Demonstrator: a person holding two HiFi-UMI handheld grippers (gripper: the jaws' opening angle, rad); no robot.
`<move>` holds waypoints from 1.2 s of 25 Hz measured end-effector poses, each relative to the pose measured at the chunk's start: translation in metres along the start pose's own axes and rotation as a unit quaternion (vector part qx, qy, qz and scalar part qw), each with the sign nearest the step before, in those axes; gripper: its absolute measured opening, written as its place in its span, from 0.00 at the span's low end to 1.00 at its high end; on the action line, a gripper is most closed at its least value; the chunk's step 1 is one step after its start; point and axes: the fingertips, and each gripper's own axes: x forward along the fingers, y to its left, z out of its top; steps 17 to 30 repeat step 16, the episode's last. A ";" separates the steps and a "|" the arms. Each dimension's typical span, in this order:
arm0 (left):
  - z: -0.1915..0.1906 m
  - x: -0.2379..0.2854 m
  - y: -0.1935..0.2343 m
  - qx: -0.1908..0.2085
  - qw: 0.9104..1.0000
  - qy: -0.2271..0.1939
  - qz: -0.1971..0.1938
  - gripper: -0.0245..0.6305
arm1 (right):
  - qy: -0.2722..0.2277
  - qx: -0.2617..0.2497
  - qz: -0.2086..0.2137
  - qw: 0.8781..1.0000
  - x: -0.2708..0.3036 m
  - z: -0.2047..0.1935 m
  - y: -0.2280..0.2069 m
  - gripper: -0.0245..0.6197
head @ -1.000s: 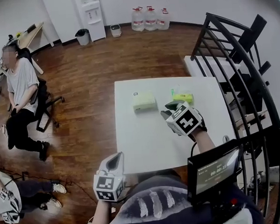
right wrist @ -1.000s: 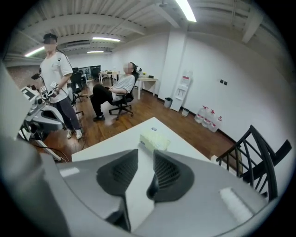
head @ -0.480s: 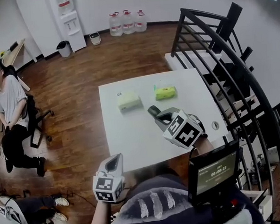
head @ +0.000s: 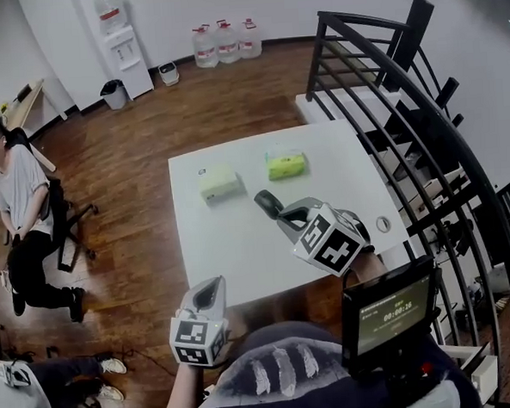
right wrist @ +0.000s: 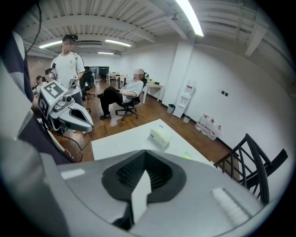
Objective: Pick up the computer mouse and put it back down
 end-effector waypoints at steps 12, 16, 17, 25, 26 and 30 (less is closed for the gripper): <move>0.001 0.010 -0.045 -0.010 0.999 0.006 0.037 0.06 | -0.026 -0.029 0.030 0.999 -0.012 -0.023 -0.011 0.04; 0.005 0.011 -0.050 -0.012 0.999 0.004 0.043 0.06 | -0.029 -0.034 0.036 0.998 -0.013 -0.022 -0.015 0.04; 0.005 0.011 -0.050 -0.012 0.999 0.004 0.043 0.06 | -0.029 -0.034 0.036 0.998 -0.013 -0.022 -0.015 0.04; 0.005 0.011 -0.050 -0.012 0.999 0.004 0.043 0.06 | -0.029 -0.034 0.036 0.998 -0.013 -0.022 -0.015 0.04; 0.005 0.011 -0.050 -0.012 0.999 0.004 0.043 0.06 | -0.029 -0.034 0.036 0.998 -0.013 -0.022 -0.015 0.04; 0.005 0.011 -0.050 -0.012 0.999 0.004 0.043 0.06 | -0.029 -0.034 0.036 0.998 -0.013 -0.022 -0.015 0.04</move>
